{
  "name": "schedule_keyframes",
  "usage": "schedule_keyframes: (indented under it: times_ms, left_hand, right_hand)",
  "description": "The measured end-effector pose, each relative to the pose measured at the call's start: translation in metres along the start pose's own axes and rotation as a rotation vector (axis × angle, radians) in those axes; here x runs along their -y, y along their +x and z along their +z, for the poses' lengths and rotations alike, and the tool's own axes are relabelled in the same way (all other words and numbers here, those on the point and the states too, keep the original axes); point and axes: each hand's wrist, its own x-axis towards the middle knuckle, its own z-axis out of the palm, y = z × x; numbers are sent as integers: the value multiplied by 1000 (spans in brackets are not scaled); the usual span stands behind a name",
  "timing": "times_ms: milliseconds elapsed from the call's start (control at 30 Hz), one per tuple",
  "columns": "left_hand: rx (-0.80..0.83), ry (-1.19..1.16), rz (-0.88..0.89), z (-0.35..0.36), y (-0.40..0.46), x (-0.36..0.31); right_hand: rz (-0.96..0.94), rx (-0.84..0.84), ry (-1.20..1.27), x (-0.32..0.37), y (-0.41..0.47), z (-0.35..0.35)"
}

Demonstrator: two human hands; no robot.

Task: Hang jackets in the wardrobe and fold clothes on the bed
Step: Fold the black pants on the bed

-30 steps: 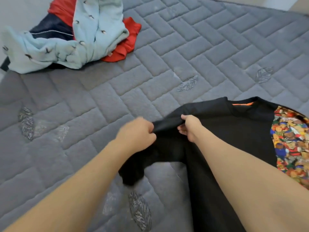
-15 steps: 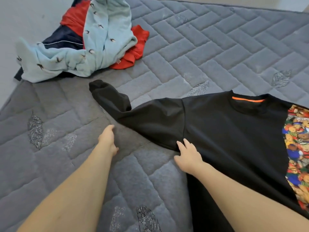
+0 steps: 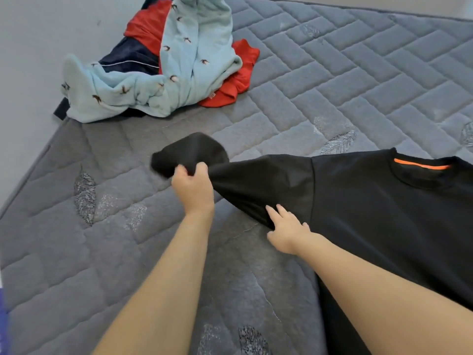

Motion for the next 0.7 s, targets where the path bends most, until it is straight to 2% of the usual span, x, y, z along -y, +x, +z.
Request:
schedule_keyframes:
  times_ms: [33,67,100,167,200,233,267,433,567,633,700]
  left_hand:
    - [-14,20,81,-14,-13,2]
    - [-45,-14,71,-27,-24,7]
    - [-113,-67,-30,-39,-30,17]
    - [-301,-218,-406,-61,-25,36]
    - [-336,-368,-615,-71,-18,43]
    - [-320,-507,-763,-78,-9,49]
    - [-279,-569,-829,-82,-3,51]
    - [-86,-496,-753,-71,29,18]
    - [-291,-232,-605,-71,29,13]
    - [-312,-111,-728,-78,10,30]
    - [-200,-42,-833,-76,-16,50]
  right_hand:
    - [7,12,-5,1,0,1]
    - [16,22,-17,1,0,3]
    - [22,31,-37,0,0,4]
    - [27,34,-79,-1,0,9]
    - [31,31,-93,0,0,11]
    - [37,27,-101,0,1,12]
    - [46,25,-106,1,2,13]
    - [71,20,-119,15,5,21]
    - [39,21,-21,17,3,20]
    - [2,19,67,6,-2,19]
    - [-6,-34,172,-19,-15,19]
